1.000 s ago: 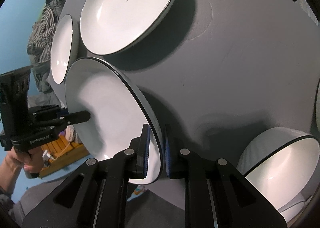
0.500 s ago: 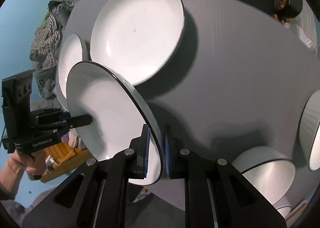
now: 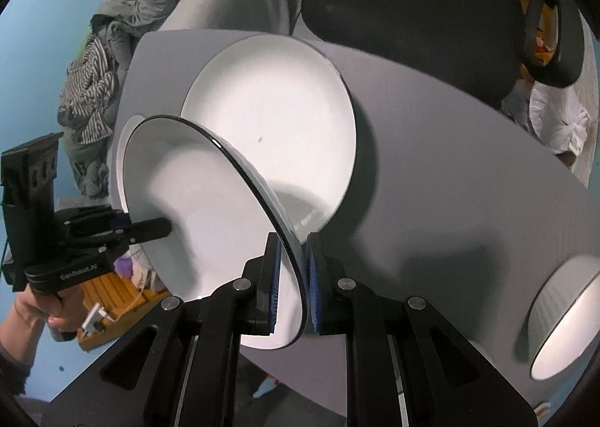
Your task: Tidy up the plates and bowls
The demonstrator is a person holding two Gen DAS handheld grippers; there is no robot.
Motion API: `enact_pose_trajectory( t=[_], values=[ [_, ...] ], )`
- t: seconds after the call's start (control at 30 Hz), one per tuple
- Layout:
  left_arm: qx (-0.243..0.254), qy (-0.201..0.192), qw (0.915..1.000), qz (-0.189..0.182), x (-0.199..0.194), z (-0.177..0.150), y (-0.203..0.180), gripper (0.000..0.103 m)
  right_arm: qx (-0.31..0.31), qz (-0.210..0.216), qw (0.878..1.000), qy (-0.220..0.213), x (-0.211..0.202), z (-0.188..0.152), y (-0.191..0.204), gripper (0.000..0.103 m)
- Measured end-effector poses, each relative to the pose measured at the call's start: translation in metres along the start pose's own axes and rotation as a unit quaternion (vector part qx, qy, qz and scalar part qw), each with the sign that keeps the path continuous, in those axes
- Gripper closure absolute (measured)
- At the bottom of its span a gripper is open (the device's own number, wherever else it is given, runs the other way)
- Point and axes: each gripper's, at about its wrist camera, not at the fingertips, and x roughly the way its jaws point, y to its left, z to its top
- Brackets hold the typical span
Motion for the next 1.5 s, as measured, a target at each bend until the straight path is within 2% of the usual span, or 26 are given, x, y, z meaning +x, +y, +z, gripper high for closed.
enact_pose_trajectory(
  t=[0.4,0.73,0.87,1.07,1.27,1.5],
  values=[
    [0.006,0.018,0.9991,0.037,0.013,0.04,0.006,0.084,0.038,0.006,0.999,0.008,0.012,0.034,-0.009,0.088],
    [0.016,0.025,0.9963,0.08,0.017,0.055,0.004,0.082,0.047,-0.005,0.999,0.017,0.02,0.05,-0.006,0.086],
    [0.029,0.028,0.9937,0.105,0.023,0.058,-0.003,0.08,0.042,-0.025,0.998,0.025,0.025,0.054,-0.002,0.086],
    [0.035,0.03,0.9922,0.116,0.025,0.061,-0.007,0.08,0.039,-0.049,0.997,0.034,0.026,0.057,-0.001,0.086],
    [0.052,0.03,0.9883,0.14,0.026,0.063,-0.014,0.08,0.049,-0.073,0.995,0.047,0.026,0.06,0.007,0.069],
    [0.061,0.034,0.9855,0.155,0.033,0.066,-0.02,0.077,0.081,-0.112,0.987,0.08,0.03,0.066,0.014,0.059]
  ],
)
